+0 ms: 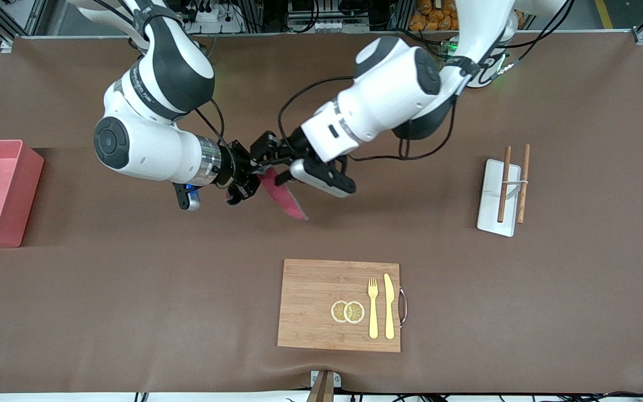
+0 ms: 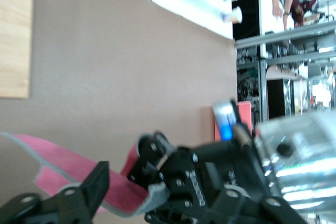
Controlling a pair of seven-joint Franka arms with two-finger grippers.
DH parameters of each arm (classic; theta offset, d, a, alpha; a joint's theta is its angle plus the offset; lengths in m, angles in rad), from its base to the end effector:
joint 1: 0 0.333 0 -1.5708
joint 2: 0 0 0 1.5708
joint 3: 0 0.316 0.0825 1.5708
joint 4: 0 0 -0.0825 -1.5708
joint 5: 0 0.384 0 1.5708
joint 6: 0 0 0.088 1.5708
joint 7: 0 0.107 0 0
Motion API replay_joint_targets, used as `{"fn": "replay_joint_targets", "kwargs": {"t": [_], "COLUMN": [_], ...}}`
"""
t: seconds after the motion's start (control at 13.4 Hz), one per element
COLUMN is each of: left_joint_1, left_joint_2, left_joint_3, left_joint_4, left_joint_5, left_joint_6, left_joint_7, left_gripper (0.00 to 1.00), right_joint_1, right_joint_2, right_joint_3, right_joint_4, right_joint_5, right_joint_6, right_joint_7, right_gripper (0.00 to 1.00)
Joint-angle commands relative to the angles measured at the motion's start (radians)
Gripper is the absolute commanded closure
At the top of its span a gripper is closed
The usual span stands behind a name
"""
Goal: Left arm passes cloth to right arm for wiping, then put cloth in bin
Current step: 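Grasp the cloth with the right gripper while the left gripper releases, then carry the cloth toward the pink bin while the left gripper withdraws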
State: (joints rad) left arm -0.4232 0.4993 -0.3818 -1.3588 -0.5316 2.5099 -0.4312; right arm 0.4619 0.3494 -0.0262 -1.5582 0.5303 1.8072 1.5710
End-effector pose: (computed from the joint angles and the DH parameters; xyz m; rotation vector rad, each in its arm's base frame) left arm 0.5655 -0.4854 0.5276 2.2640 0.0698 0.2203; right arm 0.5760 0.3170 0.4478 -2.2990 1.7249 0.6956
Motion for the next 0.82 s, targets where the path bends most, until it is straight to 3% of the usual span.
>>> {"fn": "replay_joint_targets", "kwargs": {"t": [0.0,0.3,0.45,0.74], "left_joint_1": [0.099,0.366,0.458,0.541], "left_joint_2": [-0.079,-0.171,-0.195,-0.219], "left_joint_3": [0.000,0.001,-0.005,0.000], "left_joint_4": [-0.075,-0.109,-0.108,-0.111], "left_joint_5": [-0.004,0.030,0.210,0.519], "left_joint_6": [-0.057,-0.447,-0.593,-0.846], "left_joint_7": [-0.009,0.008,0.051,0.098], "left_gripper": [0.00,0.00,0.00,0.00], "right_joint_1": [0.003,0.043,0.018,-0.115], "right_joint_2": [0.084,0.244,0.292,0.290], "right_joint_3": [0.005,0.003,0.002,0.000], "right_joint_4": [0.015,0.007,0.003,-0.029], "right_joint_5": [-0.035,-0.209,-0.277,-0.389], "right_joint_6": [0.010,0.023,0.020,-0.014], "right_joint_7": [-0.011,-0.006,-0.009,-0.116], "right_gripper": [1.00,1.00,1.00,1.00]}}
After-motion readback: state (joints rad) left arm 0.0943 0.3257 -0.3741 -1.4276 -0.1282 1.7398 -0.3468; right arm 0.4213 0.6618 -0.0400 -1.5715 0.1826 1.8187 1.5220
